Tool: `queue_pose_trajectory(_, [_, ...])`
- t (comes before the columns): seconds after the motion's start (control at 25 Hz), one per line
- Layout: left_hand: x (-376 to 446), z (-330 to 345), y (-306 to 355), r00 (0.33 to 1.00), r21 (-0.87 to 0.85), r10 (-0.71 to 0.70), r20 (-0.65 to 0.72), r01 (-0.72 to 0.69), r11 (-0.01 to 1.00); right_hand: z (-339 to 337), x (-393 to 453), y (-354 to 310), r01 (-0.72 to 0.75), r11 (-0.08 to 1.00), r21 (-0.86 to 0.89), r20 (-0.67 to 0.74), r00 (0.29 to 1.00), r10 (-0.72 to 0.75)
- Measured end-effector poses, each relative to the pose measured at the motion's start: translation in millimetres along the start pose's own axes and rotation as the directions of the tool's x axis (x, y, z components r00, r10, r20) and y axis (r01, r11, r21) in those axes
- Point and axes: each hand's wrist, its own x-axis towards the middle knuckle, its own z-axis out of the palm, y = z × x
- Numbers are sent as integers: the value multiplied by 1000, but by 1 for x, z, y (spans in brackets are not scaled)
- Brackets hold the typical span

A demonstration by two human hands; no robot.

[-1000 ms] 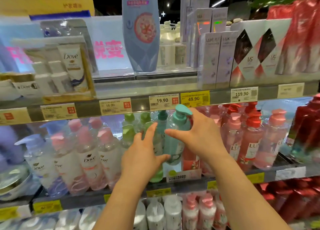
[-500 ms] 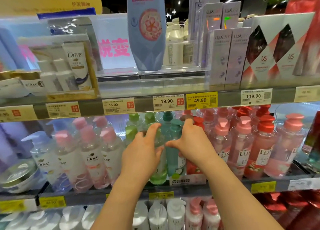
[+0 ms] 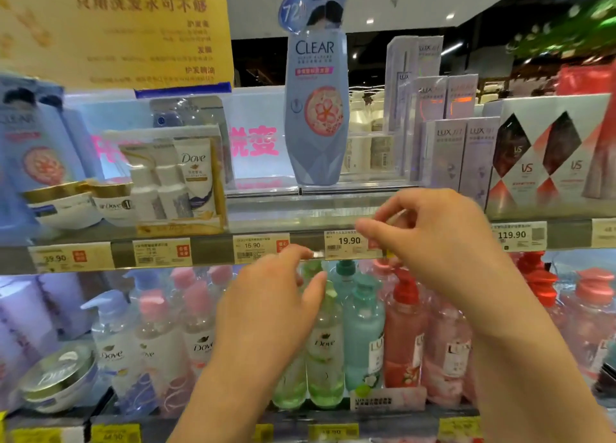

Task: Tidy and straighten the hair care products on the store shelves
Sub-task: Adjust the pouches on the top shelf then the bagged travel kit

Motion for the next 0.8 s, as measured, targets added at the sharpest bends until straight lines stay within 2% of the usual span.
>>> queue_pose_trajectory(0.08, [34, -24, 6, 979, -158, 21, -205, -54, 986, -1, 32, -18, 53, 995, 82, -114, 993, -43])
queue_pose_trajectory(0.16, [75, -43, 14, 947, -241, 47, -317, -129, 962, 4, 68, -35, 107, 988, 112, -174, 981, -86])
queue_pose_trajectory(0.24, [118, -49, 23, 954, -216, 60, -294, -127, 968, 12, 100, -43, 138, 977, 164, -210, 972, -102])
queue_pose_trajectory(0.32, [155, -49, 29, 981, -208, 20, -195, -61, 976, 18, 129, -44, 109, 976, 187, -197, 978, -71])
queue_pose_trajectory(0.44, [191, -43, 28, 995, -313, -73, -70, 48, 949, 21, 154, -42, 46, 957, 287, -110, 994, -15])
queue_pose_trajectory(0.56, [209, -37, 26, 995, -469, -93, 27, 94, 878, 25, 163, -40, 90, 944, 318, -48, 996, -79])
queue_pose_trajectory(0.64, [209, -35, 29, 998, -530, -66, 20, 67, 846, 25, 166, -40, 91, 942, 322, -46, 996, -80])
queue_pose_trajectory(0.8, [189, -43, 41, 994, -532, -48, -101, -13, 846, 13, 151, -46, 65, 903, 424, -75, 996, -37])
